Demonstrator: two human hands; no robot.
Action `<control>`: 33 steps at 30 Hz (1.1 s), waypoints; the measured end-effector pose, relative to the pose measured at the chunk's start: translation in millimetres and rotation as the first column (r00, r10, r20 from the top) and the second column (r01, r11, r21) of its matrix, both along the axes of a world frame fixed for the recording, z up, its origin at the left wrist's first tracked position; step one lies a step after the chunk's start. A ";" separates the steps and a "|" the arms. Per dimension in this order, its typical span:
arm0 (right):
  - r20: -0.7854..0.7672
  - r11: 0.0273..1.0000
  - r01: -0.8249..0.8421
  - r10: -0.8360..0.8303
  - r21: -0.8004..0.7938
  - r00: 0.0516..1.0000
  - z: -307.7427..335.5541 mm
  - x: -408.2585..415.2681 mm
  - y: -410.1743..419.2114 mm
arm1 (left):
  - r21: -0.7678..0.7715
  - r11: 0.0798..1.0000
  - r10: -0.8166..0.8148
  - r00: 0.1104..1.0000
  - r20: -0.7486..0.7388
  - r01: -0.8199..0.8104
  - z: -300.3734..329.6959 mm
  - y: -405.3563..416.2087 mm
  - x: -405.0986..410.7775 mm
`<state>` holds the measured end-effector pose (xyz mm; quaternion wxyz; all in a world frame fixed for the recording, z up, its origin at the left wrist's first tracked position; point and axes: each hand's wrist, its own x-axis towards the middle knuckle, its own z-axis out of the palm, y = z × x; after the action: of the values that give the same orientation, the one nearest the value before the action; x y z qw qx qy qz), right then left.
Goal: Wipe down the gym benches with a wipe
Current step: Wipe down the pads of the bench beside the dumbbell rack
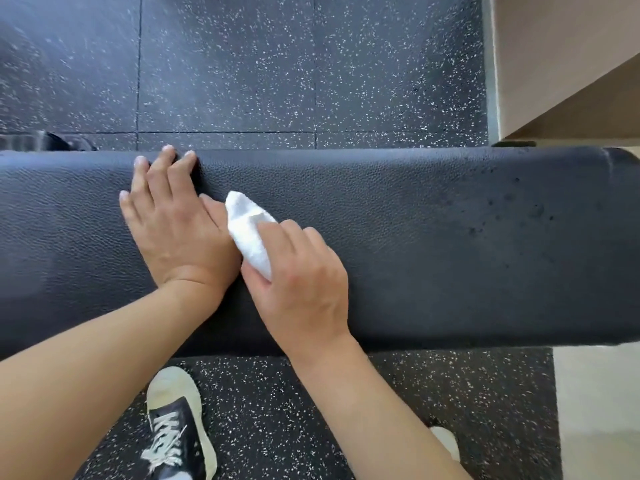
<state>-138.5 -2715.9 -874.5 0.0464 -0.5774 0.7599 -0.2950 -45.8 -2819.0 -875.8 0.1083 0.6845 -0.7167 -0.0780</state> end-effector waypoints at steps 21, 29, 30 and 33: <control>-0.119 0.996 0.050 -0.041 0.073 0.992 12.2 -45.4 -108.0 | -0.064 0.998 -0.016 1.000 -0.020 0.015 -6.0 2.3 1.8; -0.150 0.977 -0.212 0.208 -0.005 0.966 4.6 -102.1 -19.4 | -0.071 0.997 -0.026 1.000 -0.018 0.025 -6.7 3.6 3.2; -0.165 0.982 -0.189 0.186 -0.003 0.969 2.8 -128.1 0.5 | -0.069 0.997 -0.026 0.999 -0.018 0.025 -5.8 4.2 2.7; -0.167 0.995 0.074 -0.062 0.066 0.984 0.1 -195.2 41.5 | -0.063 0.998 -0.022 1.000 -0.020 0.020 -2.8 4.4 1.7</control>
<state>-333.7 -2674.4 -874.4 -0.0058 -0.5717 0.7904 -0.2200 -44.1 -2814.6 -878.6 0.1361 0.6724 -0.7247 -0.0638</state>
